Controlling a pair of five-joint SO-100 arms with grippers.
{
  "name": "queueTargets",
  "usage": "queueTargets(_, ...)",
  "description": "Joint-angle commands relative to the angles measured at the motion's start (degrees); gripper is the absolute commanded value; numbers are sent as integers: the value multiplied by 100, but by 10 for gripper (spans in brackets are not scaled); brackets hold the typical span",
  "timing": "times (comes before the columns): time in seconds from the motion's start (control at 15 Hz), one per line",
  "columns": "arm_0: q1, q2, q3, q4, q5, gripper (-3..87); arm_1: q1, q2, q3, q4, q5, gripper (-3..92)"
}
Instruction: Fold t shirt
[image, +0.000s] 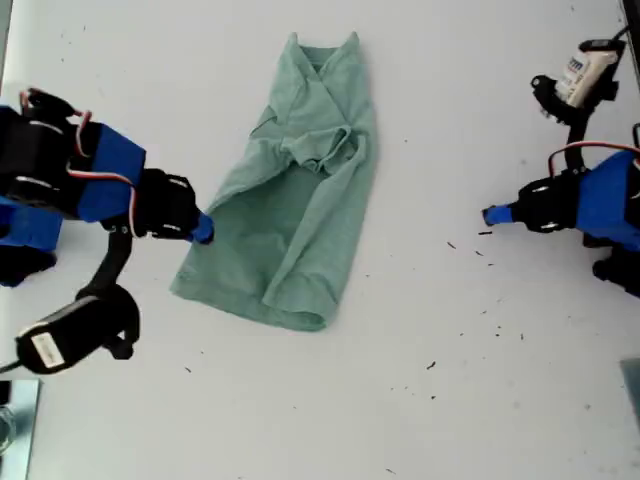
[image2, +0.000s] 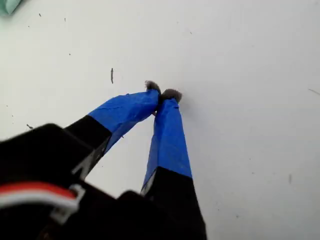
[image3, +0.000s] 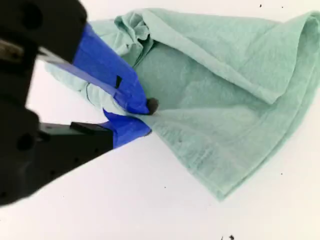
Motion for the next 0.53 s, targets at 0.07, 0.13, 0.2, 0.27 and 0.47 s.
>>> queueTargets(0.07,352,-2153,-2689,-167,316,-2,-62,97,246,9,26,17)
queueTargets(0.13,466,-3252,-4184,53,466,-2,-62,97,246,9,26,17)
queueTargets(0.2,510,-4342,-5695,396,589,-2,-70,97,246,9,44,17)
queueTargets(0.27,492,-4641,-5854,123,650,-2,-88,97,246,9,62,17)
queueTargets(0.47,281,-4913,-5687,-123,861,50,-114,88,246,9,97,17)
